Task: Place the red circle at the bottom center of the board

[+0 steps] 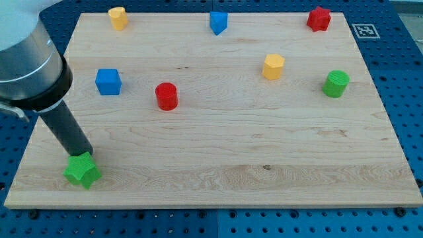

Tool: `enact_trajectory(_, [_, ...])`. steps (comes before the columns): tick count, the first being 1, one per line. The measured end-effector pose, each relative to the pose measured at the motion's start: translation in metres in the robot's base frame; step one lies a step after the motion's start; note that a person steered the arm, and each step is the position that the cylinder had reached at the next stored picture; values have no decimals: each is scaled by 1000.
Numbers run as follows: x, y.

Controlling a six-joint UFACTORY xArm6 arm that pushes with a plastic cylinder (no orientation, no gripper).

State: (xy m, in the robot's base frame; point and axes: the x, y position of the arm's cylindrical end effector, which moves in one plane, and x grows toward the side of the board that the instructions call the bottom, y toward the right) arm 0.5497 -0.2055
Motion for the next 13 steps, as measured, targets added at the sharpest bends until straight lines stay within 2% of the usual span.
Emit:
enact_trajectory(1, [-30, 14])
enact_trajectory(6, [-114, 94])
enact_trajectory(8, [-119, 139])
enact_trajectory(10, [-148, 154])
enact_trajectory(13, [-140, 173])
